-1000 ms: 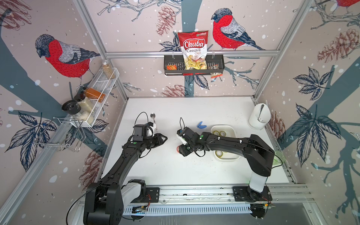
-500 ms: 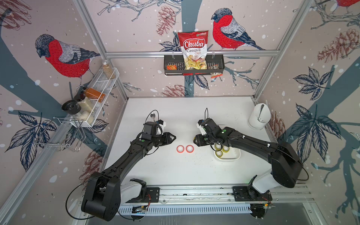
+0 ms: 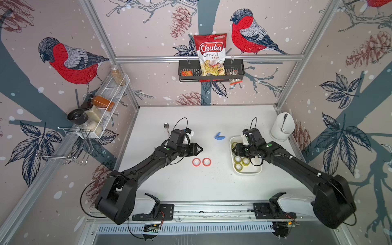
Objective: Put the transparent tape into the storage box
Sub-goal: Place the tape in the storage box.
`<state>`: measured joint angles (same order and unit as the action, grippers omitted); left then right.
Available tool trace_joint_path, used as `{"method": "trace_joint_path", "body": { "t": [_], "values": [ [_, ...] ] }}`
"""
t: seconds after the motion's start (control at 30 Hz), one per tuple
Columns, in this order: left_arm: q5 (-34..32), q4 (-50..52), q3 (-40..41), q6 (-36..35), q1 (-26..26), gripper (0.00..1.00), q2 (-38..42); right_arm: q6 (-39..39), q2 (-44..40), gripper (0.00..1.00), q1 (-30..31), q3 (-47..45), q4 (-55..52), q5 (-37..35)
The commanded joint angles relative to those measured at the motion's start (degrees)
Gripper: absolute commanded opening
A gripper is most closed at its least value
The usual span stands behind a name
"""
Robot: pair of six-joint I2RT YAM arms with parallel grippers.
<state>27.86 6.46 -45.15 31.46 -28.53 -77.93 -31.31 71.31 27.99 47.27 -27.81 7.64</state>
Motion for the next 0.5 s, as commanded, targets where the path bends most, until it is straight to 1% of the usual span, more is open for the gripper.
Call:
{"method": "trace_joint_path", "body": {
  "t": [0.0,0.1,0.2,0.47],
  "values": [
    [-1.25,-3.2,-2.0,-0.36,-1.72,0.45,-2.09,-0.46,-2.16,0.48,-3.19,-1.34,-2.58,-1.27],
    [-1.3,-3.62,-3.8,-0.59,-2.75,0.45,-4.09,0.12,-2.84,0.48,-6.17,-2.0,-2.67,-0.71],
    [-1.76,-3.82,-5.44,-0.71,-3.34,0.45,-5.74,0.74,-1.25,0.48,-8.23,-0.82,-2.51,-0.83],
    [-3.2,-3.29,-9.41,-0.53,-5.66,0.45,-8.37,3.07,7.2,0.48,-9.31,3.97,-0.94,-3.95]
  ]
}}
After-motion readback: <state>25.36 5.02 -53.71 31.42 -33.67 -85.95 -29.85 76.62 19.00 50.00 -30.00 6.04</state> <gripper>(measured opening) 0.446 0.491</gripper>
